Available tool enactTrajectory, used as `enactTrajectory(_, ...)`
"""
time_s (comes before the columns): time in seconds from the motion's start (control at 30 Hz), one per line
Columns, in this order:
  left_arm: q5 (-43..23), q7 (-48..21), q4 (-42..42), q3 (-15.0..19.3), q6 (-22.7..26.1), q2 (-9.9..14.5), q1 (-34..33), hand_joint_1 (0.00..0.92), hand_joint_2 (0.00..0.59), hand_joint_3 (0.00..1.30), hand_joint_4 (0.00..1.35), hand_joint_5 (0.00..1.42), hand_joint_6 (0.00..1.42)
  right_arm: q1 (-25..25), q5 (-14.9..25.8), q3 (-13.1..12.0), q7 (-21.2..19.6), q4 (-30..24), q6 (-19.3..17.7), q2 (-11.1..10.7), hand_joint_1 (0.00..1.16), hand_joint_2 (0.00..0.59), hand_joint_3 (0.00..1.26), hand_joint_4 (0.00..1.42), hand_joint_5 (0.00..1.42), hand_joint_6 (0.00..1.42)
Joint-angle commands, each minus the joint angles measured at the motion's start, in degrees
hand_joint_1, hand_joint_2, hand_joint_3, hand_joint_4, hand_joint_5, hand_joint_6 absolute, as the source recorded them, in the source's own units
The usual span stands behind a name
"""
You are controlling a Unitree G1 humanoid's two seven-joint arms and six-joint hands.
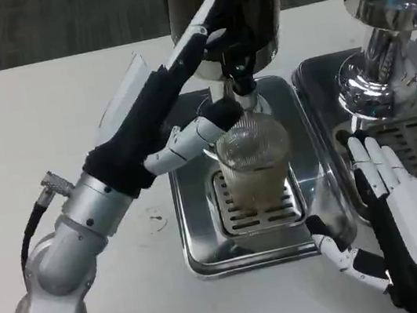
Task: Grasp the cup under the faucet to collect the drink, then remove the cup.
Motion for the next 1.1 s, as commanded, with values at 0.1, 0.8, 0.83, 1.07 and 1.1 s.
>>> enactTrajectory(0.1, 1.08, -1.08, -2.11, -0.83, -1.61, -0.39, 3.08, 0.0, 0.14, 0.06, 0.0, 0.2, 0.15, 0.01, 0.05, -0.47, -0.3, 0.08, -0.01, 0.0, 0.43, 0.343, 0.02, 0.0, 0.04, 0.22)
enactTrajectory(0.8, 18.16, 7.3, -7.94, -0.8, -7.03, 4.49, 4.93, 0.0, 0.147, 0.1, 0.0, 0.22, 0.16, -1.0, 0.37, -0.22, -0.62, 1.71, -0.53, 0.21, 0.43, 0.343, 0.02, 0.0, 0.04, 0.22)
enactTrajectory(0.83, 18.94, 7.97, -7.76, -1.0, -7.14, 4.74, 4.85, 0.0, 0.148, 0.1, 0.0, 0.22, 0.16, -1.05, 0.3, -0.17, -0.68, 1.78, -0.53, 0.23, 0.43, 0.343, 0.02, 0.0, 0.04, 0.22)
enactTrajectory(1.07, 28.06, 14.79, -8.36, -2.07, -8.27, 6.81, 4.77, 0.0, 0.149, 0.1, 0.0, 0.22, 0.17, -0.63, -0.52, 0.14, -1.38, 1.58, -0.1, 0.44, 0.43, 0.349, 0.02, 0.0, 0.04, 0.22)
enactTrajectory(1.1, 28.65, 15.51, -8.47, -2.25, -8.31, 6.98, 4.82, 0.0, 0.15, 0.11, 0.0, 0.22, 0.17, -0.63, -0.51, 0.16, -1.43, 1.6, -0.04, 0.51, 0.43, 0.349, 0.02, 0.0, 0.04, 0.22)
